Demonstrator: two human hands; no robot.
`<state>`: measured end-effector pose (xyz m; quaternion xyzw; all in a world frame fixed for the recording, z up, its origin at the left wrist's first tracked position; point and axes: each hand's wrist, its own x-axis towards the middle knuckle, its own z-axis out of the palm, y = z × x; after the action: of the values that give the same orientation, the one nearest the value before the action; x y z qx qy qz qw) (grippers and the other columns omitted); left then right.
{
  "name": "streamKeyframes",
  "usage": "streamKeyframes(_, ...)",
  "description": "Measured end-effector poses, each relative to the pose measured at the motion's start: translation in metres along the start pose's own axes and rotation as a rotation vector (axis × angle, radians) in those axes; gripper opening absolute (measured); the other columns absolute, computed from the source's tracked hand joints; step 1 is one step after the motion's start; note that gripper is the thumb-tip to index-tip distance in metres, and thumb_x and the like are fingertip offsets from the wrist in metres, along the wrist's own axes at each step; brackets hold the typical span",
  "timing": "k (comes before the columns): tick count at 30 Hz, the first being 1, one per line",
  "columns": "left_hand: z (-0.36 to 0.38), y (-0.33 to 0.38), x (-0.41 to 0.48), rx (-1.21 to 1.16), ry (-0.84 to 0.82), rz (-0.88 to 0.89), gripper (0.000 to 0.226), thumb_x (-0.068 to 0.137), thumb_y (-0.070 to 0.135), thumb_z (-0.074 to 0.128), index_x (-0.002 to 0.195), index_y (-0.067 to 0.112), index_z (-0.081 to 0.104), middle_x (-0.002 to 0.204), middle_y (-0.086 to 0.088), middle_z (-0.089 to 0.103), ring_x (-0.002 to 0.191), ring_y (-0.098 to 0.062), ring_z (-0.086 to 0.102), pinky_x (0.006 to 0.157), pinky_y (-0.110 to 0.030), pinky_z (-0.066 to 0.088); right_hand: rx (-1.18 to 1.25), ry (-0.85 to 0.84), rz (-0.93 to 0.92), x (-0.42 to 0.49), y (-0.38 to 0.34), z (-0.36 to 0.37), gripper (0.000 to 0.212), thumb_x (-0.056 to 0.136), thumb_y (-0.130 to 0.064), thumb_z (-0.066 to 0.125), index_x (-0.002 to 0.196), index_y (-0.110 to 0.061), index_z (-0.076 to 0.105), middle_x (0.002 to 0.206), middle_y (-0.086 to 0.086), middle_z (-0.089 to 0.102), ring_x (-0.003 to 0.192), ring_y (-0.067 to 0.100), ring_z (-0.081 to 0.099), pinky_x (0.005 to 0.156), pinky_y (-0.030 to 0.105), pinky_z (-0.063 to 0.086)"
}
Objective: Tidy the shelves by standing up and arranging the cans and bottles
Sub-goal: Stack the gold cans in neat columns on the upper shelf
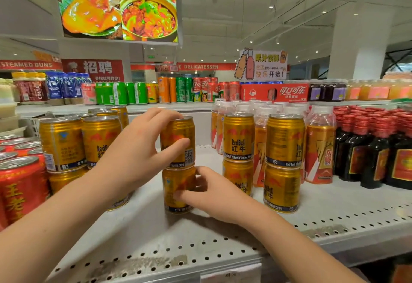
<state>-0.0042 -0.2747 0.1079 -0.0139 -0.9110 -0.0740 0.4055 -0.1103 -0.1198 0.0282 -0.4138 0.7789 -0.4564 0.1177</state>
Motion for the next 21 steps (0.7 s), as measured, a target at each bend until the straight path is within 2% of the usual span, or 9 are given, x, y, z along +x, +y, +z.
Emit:
streamKeyframes(3,-0.012,-0.001,0.002,0.135,-0.015,0.049,0.057,0.09,0.062,0.052,0.138,0.029,0.055,0.132,0.009,0.061,0.123,-0.013,0.051,0.102,-0.038,0.043,-0.029,0.082,-0.005,0.004,-0.002,0.009,0.062,0.061,-0.076,0.067,0.114,-0.047,0.052,0.098,-0.027,0.064,0.088,-0.007,0.063,0.072,0.021,0.052)
streamKeyframes(5,-0.02,-0.001,0.005,0.169,-0.034,0.066,0.056,0.093,0.061,0.049,0.137,0.027,0.058,0.131,0.007,0.064,0.124,-0.016,0.054,0.105,-0.042,0.042,-0.063,0.141,-0.002,0.007,-0.003,0.013,0.065,0.058,-0.079,0.065,0.111,-0.046,0.05,0.094,-0.026,0.064,0.086,-0.004,0.064,0.073,0.026,0.054)
streamKeyframes(9,-0.03,-0.012,0.01,0.194,-0.088,0.041,0.052,0.097,0.057,0.044,0.14,0.031,0.058,0.133,0.01,0.064,0.121,-0.011,0.055,0.097,-0.033,0.044,-0.134,0.169,0.001,0.017,-0.009,0.022,0.066,0.061,-0.079,0.064,0.111,-0.041,0.047,0.092,-0.022,0.064,0.084,-0.002,0.063,0.073,0.029,0.054)
streamKeyframes(13,-0.036,-0.03,0.009,0.151,-0.126,-0.031,0.051,0.097,0.056,0.047,0.144,0.036,0.051,0.141,0.014,0.058,0.118,-0.002,0.051,0.091,-0.026,0.044,-0.118,0.118,-0.016,0.029,-0.012,0.036,0.064,0.066,-0.071,0.068,0.115,-0.038,0.046,0.097,-0.021,0.063,0.086,0.0,0.063,0.074,0.03,0.054)
streamKeyframes(17,-0.041,-0.037,0.009,0.181,-0.135,-0.01,0.047,0.1,0.052,0.048,0.144,0.034,0.051,0.142,0.013,0.058,0.1,0.0,0.051,0.088,-0.024,0.042,-0.071,0.039,-0.027,0.036,-0.007,0.037,0.063,0.073,-0.055,0.071,0.127,-0.039,0.045,0.103,-0.021,0.062,0.087,0.0,0.067,0.081,0.029,0.056)
streamKeyframes(19,-0.042,-0.036,0.01,0.206,-0.135,0.018,0.046,0.101,0.05,0.049,0.143,0.032,0.053,0.141,0.011,0.06,0.105,-0.003,0.055,0.092,-0.027,0.043,-0.066,0.045,-0.038,0.038,-0.006,0.037,0.062,0.072,-0.054,0.073,0.126,-0.039,0.045,0.102,-0.019,0.063,0.086,0.0,0.067,0.079,0.028,0.056)
streamKeyframes(21,-0.045,-0.037,0.012,0.237,-0.129,0.038,0.047,0.1,0.049,0.051,0.142,0.029,0.056,0.14,0.009,0.061,0.122,-0.011,0.058,0.1,-0.032,0.045,-0.056,0.057,-0.043,0.039,-0.007,0.039,0.066,0.066,-0.06,0.074,0.122,-0.04,0.045,0.1,-0.018,0.063,0.084,0.0,0.068,0.074,0.026,0.054)
